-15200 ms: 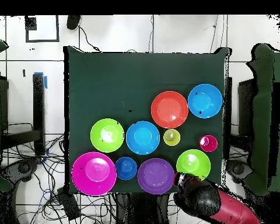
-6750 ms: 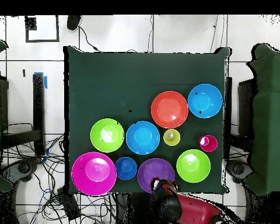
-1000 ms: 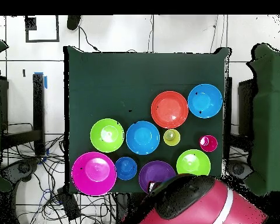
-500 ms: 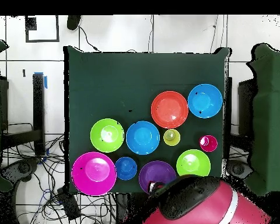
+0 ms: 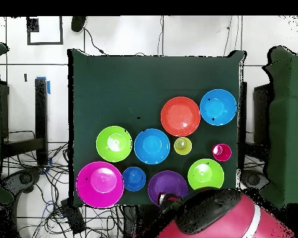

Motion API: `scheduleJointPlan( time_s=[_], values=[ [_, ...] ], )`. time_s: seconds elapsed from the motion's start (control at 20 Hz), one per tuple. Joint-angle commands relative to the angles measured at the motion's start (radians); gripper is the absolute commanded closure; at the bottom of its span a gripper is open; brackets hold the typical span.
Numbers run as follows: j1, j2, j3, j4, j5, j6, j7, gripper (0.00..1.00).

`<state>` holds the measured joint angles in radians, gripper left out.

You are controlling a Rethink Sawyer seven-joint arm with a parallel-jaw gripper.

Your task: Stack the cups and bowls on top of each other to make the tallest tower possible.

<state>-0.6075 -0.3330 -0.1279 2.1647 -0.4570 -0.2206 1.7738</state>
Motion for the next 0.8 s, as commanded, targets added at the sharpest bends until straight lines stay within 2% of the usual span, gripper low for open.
scheduleJointPlan(
  time_s=[0.05, 0.8],
  values=[
    [-0.001, 0.089, 0.182, -0.258, 0.004, -0.029, 0.101, 0.00],
    [-0.016, 0.096, 0.203, -0.271, -0.019, -0.039, 0.095, 0.00]
  ],
)
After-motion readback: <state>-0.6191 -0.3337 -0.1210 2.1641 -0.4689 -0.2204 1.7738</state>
